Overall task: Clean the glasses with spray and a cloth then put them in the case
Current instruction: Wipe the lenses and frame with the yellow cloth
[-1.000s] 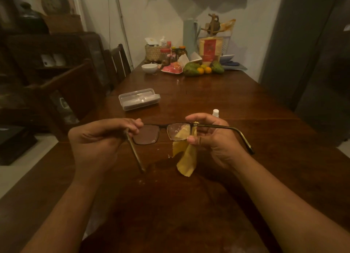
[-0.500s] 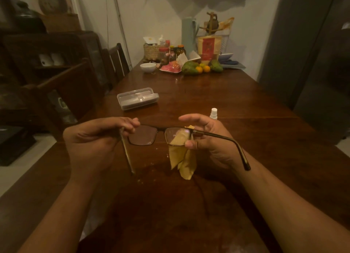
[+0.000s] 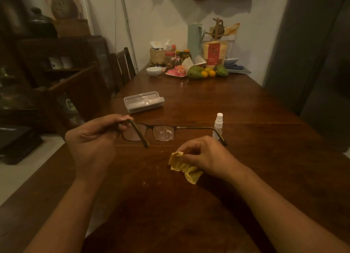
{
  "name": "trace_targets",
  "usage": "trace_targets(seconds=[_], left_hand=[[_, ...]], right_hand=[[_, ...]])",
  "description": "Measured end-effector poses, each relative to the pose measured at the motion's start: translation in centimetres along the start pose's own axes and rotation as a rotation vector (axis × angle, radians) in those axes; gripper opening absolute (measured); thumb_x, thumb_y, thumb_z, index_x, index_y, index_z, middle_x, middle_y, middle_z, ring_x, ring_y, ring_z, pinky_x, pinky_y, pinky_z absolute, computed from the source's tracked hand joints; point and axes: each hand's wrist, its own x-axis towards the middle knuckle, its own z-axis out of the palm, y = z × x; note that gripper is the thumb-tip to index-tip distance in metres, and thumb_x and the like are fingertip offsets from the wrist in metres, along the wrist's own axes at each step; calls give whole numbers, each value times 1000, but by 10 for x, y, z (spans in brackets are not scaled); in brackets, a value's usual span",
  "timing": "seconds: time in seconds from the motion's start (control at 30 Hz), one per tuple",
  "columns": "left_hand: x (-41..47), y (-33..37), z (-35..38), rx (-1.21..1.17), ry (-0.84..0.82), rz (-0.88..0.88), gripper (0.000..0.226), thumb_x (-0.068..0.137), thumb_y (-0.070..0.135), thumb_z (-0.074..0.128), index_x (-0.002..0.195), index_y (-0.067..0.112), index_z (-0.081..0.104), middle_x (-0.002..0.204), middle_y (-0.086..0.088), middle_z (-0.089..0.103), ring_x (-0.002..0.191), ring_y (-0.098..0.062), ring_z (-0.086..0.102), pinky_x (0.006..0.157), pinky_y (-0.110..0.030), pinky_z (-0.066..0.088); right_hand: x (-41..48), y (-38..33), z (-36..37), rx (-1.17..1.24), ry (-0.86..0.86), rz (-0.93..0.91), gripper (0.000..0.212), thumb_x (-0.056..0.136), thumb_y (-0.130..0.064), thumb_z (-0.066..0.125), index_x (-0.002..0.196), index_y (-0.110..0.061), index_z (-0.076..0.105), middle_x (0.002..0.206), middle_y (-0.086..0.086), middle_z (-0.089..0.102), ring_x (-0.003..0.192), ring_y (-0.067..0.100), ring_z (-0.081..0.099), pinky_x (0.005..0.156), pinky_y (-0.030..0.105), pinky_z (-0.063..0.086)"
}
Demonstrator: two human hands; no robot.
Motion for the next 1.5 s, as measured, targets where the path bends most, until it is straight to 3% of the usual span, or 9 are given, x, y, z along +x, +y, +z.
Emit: trace_targets(seconds=[0.2, 0.37, 0.43, 0.6, 0.8, 1.03, 1.27, 1.4, 1.5], left_hand=[[-2, 9, 12, 9, 29, -90, 42, 80, -24, 61, 110, 5, 65, 84, 33, 72, 83, 5, 72, 78, -11, 54], [-4, 12, 22, -32, 31, -135, 44, 80, -24, 60, 107, 10, 67, 82, 28, 74, 83, 1, 73, 76, -13, 56], [-6, 14, 26, -51, 30, -165, 39, 81, -23, 60, 105, 6, 69, 82, 22, 76, 84, -5, 75, 77, -16, 57], [-7, 16, 30, -87, 49, -226, 28, 81, -22, 60, 101, -6, 72, 88, 7, 78, 84, -12, 75, 80, -25, 60], [-6, 18, 26, -83, 97, -246, 29, 83, -18, 60, 100, 3, 72, 84, 11, 77, 87, -16, 75, 82, -29, 60], [-6, 15, 24, -77, 123, -257, 26, 84, -15, 59, 96, 5, 72, 85, 10, 77, 90, -18, 74, 83, -27, 59], [-6, 16, 27, -101, 155, -260, 29, 81, -19, 58, 98, 1, 71, 83, 12, 77, 87, -17, 75, 84, -28, 60], [-6, 15, 25, -102, 148, -238, 28, 81, -19, 58, 97, 1, 71, 84, 10, 77, 89, -22, 74, 85, -32, 60], [-8, 14, 26, -116, 127, -225, 28, 82, -18, 60, 99, 2, 71, 86, 9, 77, 89, -21, 74, 83, -30, 60]], right_hand=[[-6, -15, 24, 167, 187, -177, 19, 93, -31, 66, 106, -44, 69, 99, -16, 71, 87, 2, 70, 68, 27, 62], [-5, -23, 33, 269, 497, -260, 20, 94, -21, 67, 111, -32, 68, 101, -19, 71, 97, -3, 68, 78, 17, 57], [-5, -23, 32, 159, 569, -282, 24, 95, -17, 65, 116, -29, 68, 102, -20, 71, 100, -2, 67, 82, 20, 57], [-7, -23, 28, -314, 615, -405, 28, 92, -17, 65, 119, -16, 71, 116, 1, 74, 109, 16, 68, 94, 52, 51], [-11, -33, 29, -763, 592, -337, 34, 93, -39, 63, 125, -29, 68, 121, -9, 72, 109, 16, 68, 103, 50, 24], [-14, -35, 34, -841, 601, -215, 47, 64, -33, 94, 107, -26, 76, 102, -2, 76, 93, 25, 71, 87, 41, 24], [-11, -32, 37, -762, 597, -352, 54, 79, -21, 80, 130, -27, 64, 130, -4, 68, 118, 19, 65, 98, 45, 20], [-8, -23, 36, -788, 697, -351, 48, 70, -33, 89, 115, -30, 72, 112, -7, 74, 95, 24, 70, 83, 52, 41], [-6, -16, 36, -751, 736, -343, 27, 73, -37, 87, 97, -31, 76, 96, -8, 75, 81, 23, 68, 65, 42, 47]])
